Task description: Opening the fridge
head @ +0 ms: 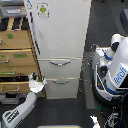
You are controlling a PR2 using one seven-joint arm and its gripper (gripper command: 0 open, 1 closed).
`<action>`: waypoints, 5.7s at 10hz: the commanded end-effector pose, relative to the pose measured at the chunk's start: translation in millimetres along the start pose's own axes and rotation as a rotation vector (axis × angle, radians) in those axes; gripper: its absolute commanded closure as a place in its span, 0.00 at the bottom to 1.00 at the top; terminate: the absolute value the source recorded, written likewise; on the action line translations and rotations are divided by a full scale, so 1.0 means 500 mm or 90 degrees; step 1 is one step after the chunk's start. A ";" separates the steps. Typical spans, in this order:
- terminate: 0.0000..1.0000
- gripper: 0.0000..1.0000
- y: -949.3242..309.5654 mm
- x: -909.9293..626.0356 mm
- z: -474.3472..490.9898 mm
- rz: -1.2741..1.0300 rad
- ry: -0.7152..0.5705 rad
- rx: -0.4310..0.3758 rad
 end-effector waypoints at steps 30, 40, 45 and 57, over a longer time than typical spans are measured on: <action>0.00 1.00 0.142 0.431 0.202 -0.016 -0.005 -0.104; 0.00 1.00 0.155 0.399 0.203 -0.019 -0.004 -0.110; 0.00 1.00 0.068 0.130 0.383 -0.162 -0.075 -0.117; 0.00 0.00 -0.312 -0.564 0.943 -0.585 -0.185 -0.250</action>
